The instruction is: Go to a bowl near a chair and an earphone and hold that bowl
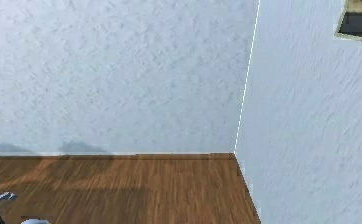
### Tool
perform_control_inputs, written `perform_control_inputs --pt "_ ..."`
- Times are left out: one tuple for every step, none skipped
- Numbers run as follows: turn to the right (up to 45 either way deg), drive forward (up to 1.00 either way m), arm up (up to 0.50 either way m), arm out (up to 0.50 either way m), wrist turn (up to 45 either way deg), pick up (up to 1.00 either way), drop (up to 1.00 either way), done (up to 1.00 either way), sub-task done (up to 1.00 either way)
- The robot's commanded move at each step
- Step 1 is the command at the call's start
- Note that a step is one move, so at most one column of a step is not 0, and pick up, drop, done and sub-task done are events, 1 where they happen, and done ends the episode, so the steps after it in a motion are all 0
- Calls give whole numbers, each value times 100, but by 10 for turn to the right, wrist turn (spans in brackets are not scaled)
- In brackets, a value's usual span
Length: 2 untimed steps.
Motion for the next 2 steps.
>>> perform_control_inputs --pt "0 75 0 0 0 0 0 0 0" --pt "-450 0 0 0 0 0 0 0 0"
